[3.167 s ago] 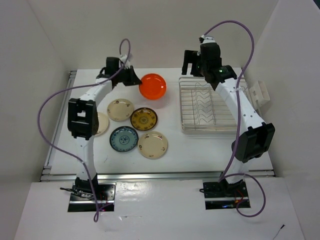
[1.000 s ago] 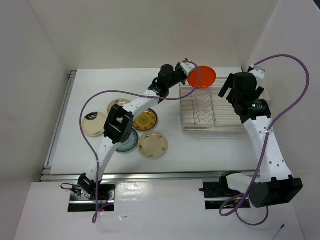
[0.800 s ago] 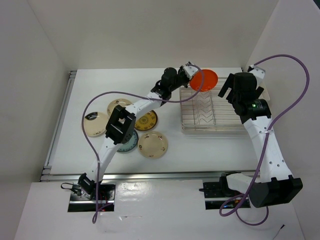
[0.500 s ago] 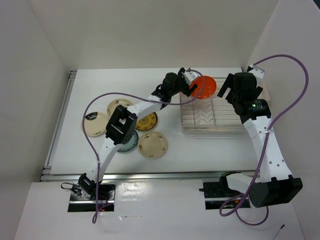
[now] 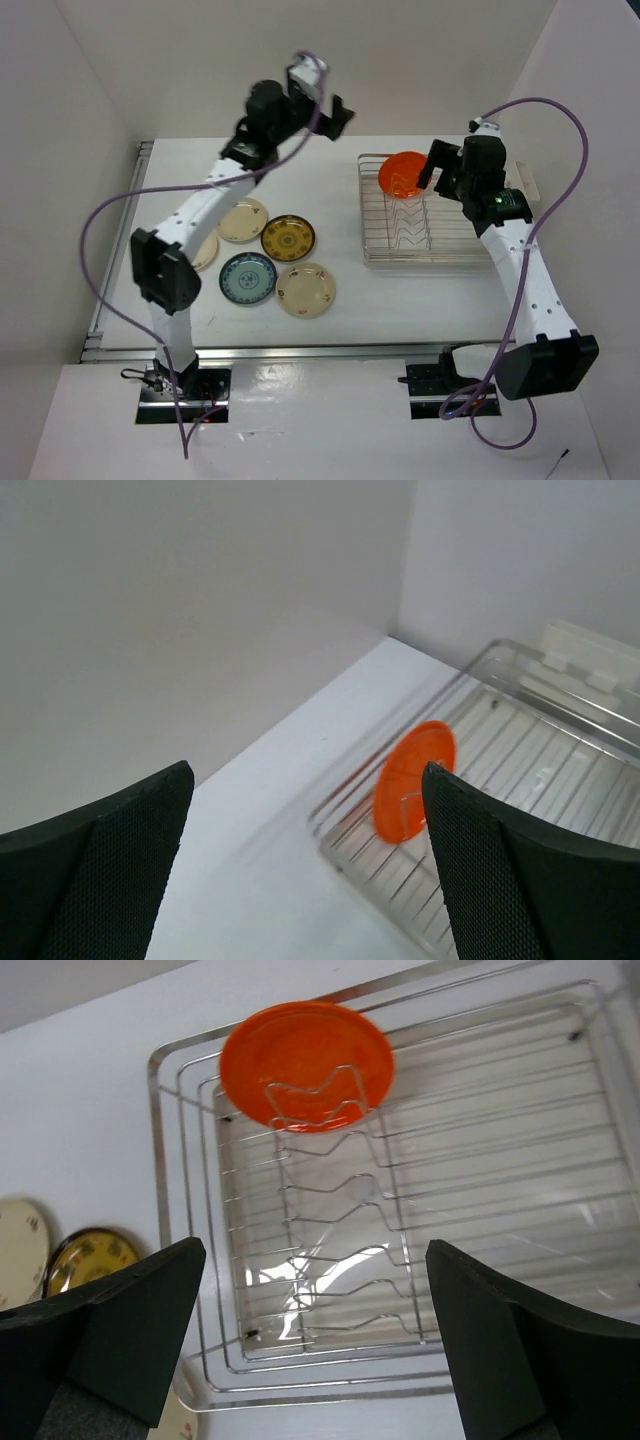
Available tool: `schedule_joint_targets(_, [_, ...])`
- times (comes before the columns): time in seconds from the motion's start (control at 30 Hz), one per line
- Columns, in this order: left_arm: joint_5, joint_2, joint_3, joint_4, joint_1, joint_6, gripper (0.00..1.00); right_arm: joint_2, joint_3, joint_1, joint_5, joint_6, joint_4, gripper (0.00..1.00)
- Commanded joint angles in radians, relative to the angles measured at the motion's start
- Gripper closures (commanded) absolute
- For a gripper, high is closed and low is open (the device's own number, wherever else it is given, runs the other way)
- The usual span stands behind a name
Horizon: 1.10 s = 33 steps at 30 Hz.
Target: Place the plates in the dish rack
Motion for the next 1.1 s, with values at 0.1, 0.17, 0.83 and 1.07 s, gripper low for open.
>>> schedule_joint_targets(0.1, [0.084, -0.233, -0.269, -0.310, 0.311, -0.268, 0.02, 0.116, 0.075, -0.004, -0.331, -0.115, 0.132, 0.00])
schedule_joint_targets(0.17, [0.130, -0.284, -0.421, -0.319, 0.409, -0.268, 0.02, 0.159, 0.109, -0.004, -0.451, -0.152, 0.146, 0.00])
schedule_joint_targets(0.83, [0.489, -0.025, -0.535, -0.321, 0.748, -0.101, 0.00, 0.384, 0.256, 0.267, -0.617, -0.195, 0.248, 0.00])
schedule_joint_targets(1.07, [0.529, 0.050, -0.521, -0.377, 0.798, -0.050, 0.07, 0.406, 0.257, 0.278, -0.648, -0.186, 0.319, 0.00])
